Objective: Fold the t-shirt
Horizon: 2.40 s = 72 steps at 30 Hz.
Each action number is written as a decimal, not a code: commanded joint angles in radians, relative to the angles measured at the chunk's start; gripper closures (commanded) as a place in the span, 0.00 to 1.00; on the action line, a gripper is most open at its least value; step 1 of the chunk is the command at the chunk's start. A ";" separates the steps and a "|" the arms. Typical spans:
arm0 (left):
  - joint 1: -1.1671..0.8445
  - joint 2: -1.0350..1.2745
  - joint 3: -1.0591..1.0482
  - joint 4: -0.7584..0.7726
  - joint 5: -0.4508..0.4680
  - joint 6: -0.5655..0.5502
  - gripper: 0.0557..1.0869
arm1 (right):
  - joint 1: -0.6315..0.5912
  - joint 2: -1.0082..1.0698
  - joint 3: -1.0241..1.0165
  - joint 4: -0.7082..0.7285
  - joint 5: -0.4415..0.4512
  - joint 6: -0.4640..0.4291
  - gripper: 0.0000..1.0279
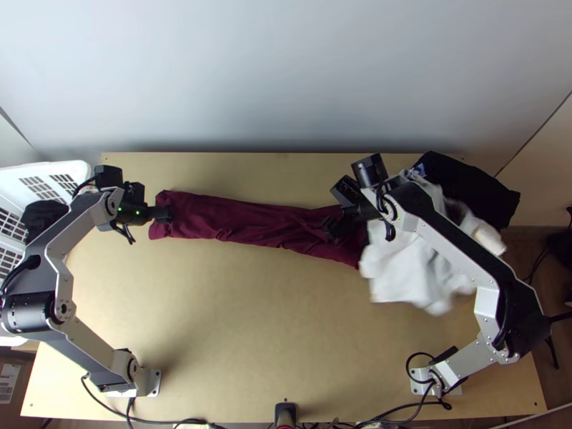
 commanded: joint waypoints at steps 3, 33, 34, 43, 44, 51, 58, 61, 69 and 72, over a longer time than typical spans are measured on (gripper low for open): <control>0.001 0.013 -0.004 0.007 -0.001 0.001 0.06 | -0.104 0.007 -0.014 0.000 0.003 -0.030 0.03; -0.020 -0.030 -0.024 -0.008 -0.001 -0.007 0.06 | -0.765 0.211 0.241 0.020 0.000 -0.163 0.03; -0.020 -0.035 -0.027 -0.008 -0.001 -0.007 0.06 | -0.782 0.236 0.277 0.020 0.000 -0.162 0.03; -0.015 -0.055 -0.050 -0.013 -0.003 -0.005 0.06 | -0.796 0.495 0.653 -0.067 -0.012 -0.151 0.03; -0.017 -0.055 -0.053 -0.013 -0.003 -0.007 0.06 | -0.794 0.532 0.699 -0.067 -0.012 -0.145 0.03; -0.020 -0.078 -0.067 -0.014 -0.003 -0.014 0.06 | -0.759 0.621 0.923 -0.139 -0.023 -0.014 0.03; -0.014 -0.092 -0.085 -0.014 -0.003 -0.014 0.06 | -0.755 0.553 0.866 -0.162 -0.175 0.101 0.03; -0.015 -0.092 -0.092 -0.010 -0.003 -0.016 0.06 | -0.775 0.567 0.868 -0.219 -0.273 0.171 0.03; -0.020 -0.107 -0.111 -0.013 -0.003 -0.014 0.06 | -0.805 0.546 0.897 -0.201 -0.419 0.305 0.03; -0.018 -0.115 -0.119 -0.011 -0.003 -0.011 0.06 | -0.796 0.509 0.897 -0.145 -0.398 0.283 0.03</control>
